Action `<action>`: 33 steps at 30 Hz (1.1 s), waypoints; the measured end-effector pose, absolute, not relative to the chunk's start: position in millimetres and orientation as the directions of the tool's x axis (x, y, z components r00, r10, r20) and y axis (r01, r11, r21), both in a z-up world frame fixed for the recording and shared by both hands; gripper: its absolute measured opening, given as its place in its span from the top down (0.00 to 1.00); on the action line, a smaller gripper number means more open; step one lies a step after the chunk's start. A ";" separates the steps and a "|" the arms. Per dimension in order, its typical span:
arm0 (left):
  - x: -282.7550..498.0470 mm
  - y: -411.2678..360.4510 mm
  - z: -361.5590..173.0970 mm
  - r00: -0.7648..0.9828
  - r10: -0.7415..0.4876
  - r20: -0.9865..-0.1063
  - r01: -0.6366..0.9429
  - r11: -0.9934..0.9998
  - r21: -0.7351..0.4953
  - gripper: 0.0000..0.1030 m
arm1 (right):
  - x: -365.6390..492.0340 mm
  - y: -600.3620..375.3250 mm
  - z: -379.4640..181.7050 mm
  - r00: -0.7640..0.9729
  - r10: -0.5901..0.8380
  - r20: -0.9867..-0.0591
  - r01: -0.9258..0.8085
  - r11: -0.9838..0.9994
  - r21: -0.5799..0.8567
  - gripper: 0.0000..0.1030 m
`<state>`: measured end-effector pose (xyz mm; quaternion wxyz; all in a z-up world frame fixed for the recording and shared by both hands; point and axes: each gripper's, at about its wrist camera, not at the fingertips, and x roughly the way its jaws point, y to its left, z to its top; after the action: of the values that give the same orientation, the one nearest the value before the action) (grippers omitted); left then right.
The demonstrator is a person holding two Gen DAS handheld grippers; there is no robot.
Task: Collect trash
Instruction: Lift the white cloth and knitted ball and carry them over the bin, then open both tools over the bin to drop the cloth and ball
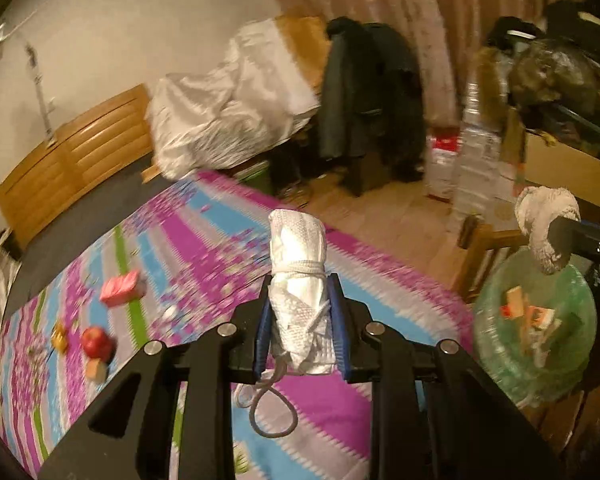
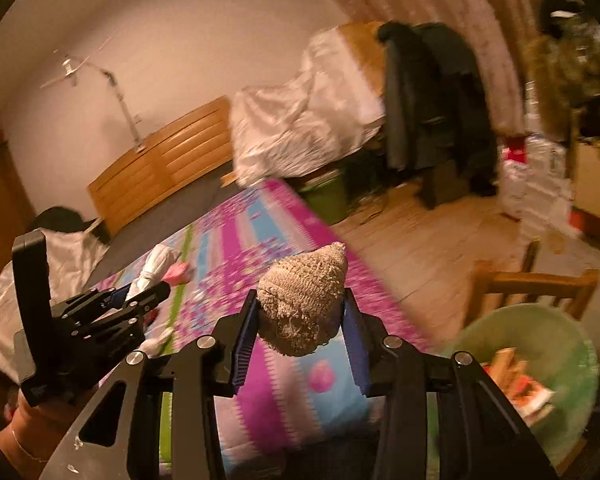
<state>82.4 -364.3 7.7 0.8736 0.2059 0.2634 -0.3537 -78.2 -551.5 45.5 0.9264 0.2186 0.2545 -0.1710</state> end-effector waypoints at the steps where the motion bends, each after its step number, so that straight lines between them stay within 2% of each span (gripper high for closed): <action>1: 78.3 -374.3 8.9 0.602 -0.521 -0.605 0.739 0.650 0.176 0.76 | -87.7 -559.4 48.4 0.809 -0.226 -0.543 0.446 0.838 0.316 0.60; 8: 48.4 -435.2 13.9 0.534 -0.593 -0.603 0.815 0.549 0.183 0.76 | -144.7 -611.7 58.2 0.744 -0.389 -0.544 0.587 0.770 0.252 0.59; 18: 4.2 -508.0 12.7 0.416 -0.665 -0.620 0.899 0.403 0.172 0.76 | -207.0 -662.8 56.3 0.577 -0.579 -0.576 0.742 0.666 0.075 0.59; 24: -20.7 -539.6 0.3 0.355 -0.669 -0.653 0.930 0.323 0.174 0.76 | -227.4 -673.1 47.9 0.502 -0.616 -0.608 0.785 0.619 0.021 0.59; 30: -27.8 -556.7 -28.8 0.161 -0.664 -0.730 0.979 0.202 0.032 0.76 | -240.2 -676.3 35.3 0.464 -0.611 -0.642 0.796 0.606 -0.001 0.59; 33: -36.2 -554.2 -46.4 0.102 -0.650 -0.753 0.989 0.147 0.008 0.76 | -238.9 -676.2 25.2 0.457 -0.591 -0.665 0.787 0.617 -0.007 0.59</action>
<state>-36.2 -554.2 -46.4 0.6904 0.2729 0.3109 -0.5934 -238.9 -676.2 25.2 0.8398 0.1526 0.3212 -0.4101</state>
